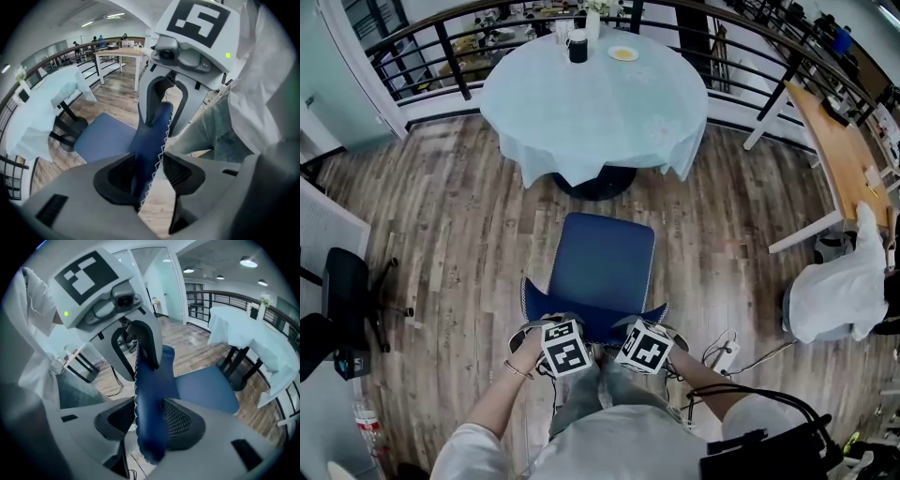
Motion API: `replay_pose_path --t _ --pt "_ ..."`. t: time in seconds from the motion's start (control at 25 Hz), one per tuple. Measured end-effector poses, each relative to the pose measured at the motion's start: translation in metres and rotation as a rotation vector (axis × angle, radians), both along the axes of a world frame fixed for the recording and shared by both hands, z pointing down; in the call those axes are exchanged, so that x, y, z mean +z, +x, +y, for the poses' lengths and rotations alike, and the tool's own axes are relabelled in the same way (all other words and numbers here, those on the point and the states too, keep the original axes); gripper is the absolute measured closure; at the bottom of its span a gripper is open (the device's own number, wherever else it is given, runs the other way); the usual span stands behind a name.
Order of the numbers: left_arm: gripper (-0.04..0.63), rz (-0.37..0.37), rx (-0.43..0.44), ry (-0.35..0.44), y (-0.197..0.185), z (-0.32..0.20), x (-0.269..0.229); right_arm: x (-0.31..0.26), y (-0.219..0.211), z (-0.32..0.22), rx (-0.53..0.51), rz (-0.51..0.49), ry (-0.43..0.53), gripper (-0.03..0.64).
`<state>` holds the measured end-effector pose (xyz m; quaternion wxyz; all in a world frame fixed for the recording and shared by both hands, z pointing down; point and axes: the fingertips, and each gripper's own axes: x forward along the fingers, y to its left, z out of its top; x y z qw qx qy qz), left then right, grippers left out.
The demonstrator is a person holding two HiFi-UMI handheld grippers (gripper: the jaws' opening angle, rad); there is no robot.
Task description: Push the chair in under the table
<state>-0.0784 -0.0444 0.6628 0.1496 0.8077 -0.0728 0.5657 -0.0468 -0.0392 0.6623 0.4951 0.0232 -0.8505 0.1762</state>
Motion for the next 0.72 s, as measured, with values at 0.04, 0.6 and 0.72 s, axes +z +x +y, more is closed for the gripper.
replay_pose_path --t 0.04,0.6,0.72 --pt "0.414 -0.001 0.001 -0.017 0.0 0.0 0.0 0.004 -0.001 0.001 -0.024 0.02 -0.002 0.436" --pt "0.433 -0.084 0.148 -0.005 0.004 0.001 0.013 0.017 -0.005 0.004 -0.045 0.058 0.0 0.443" --pt "0.433 -0.081 0.174 -0.057 0.005 0.004 0.013 0.016 -0.005 0.006 -0.055 0.053 -0.015 0.443"
